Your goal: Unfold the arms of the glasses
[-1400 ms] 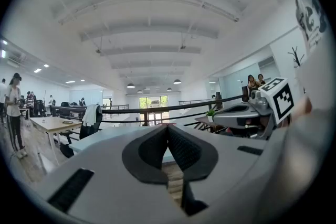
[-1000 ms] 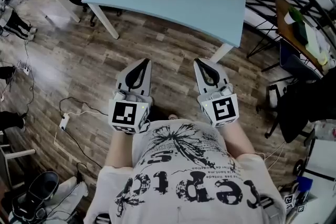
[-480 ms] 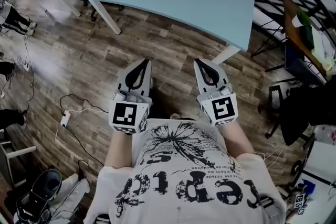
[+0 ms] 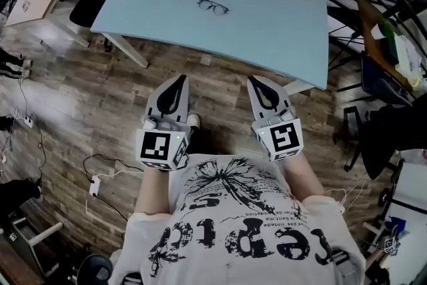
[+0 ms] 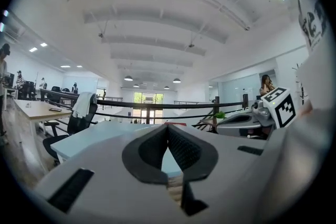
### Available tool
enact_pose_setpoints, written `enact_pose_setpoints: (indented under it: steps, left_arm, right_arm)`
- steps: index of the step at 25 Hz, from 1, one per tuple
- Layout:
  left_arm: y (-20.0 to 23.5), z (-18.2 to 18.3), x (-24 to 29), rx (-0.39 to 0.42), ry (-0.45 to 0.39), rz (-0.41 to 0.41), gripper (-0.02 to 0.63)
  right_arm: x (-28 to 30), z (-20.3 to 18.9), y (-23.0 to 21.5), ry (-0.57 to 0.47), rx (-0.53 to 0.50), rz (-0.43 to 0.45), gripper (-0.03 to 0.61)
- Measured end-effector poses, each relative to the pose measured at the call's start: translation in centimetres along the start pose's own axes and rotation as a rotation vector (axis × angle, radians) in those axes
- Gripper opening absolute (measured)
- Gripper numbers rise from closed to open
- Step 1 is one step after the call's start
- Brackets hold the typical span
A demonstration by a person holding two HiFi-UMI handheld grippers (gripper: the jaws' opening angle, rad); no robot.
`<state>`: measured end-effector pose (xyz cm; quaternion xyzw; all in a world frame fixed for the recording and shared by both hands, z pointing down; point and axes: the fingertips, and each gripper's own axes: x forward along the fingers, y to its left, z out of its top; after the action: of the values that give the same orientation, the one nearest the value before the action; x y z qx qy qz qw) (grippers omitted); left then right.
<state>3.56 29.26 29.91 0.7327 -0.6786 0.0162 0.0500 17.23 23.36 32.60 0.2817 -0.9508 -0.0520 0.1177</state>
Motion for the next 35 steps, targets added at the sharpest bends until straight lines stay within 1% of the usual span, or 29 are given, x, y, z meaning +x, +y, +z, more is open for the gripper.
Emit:
enact_pose_setpoints:
  steps: [3, 6, 9, 12, 18, 24, 30, 33, 35]
  left_arm:
    - [6.1, 0.7, 4.2, 0.003, 0.015, -0.048, 0.017]
    - [10.8, 1.3, 7.7, 0.009, 0.032, -0.104, 0.017]
    - [14.3, 1.7, 10.8, 0.007, 0.046, -0.141, 0.017]
    - [16.5, 1.2, 13.7, 0.001, 0.077, -0.175, 0.017]
    - [18.9, -0.8, 19.7, -0.006, 0.123, -0.199, 0.017]
    - [19.8, -2.4, 28.2, 0.01, 0.165, -0.209, 0.017]
    - [19.8, -3.8, 37.0, 0.014, 0.213, -0.215, 0.017]
    - [19.6, -5.2, 39.8, 0.011, 0.254, -0.228, 0.017]
    - [19.4, -6.1, 41.1, 0.019, 0.281, -0.252, 0.017]
  right_arm:
    - [6.4, 1.2, -1.0, 0.023, 0.018, -0.062, 0.009]
    - [11.5, 2.3, -1.9, 0.041, 0.048, -0.122, 0.009]
    - [15.4, 2.9, -3.1, 0.068, 0.079, -0.168, 0.009]
    - [18.2, 2.2, -4.4, 0.115, 0.104, -0.203, 0.009]
    - [22.9, -0.3, -8.3, 0.184, 0.13, -0.225, 0.009]
    - [28.5, -3.4, -14.7, 0.222, 0.159, -0.215, 0.01]
    - [33.5, -7.0, -21.0, 0.285, 0.202, -0.167, 0.009]
    - [35.1, -8.7, -22.2, 0.335, 0.225, -0.126, 0.01]
    - [35.9, -9.9, -22.3, 0.38, 0.233, -0.088, 0.009]
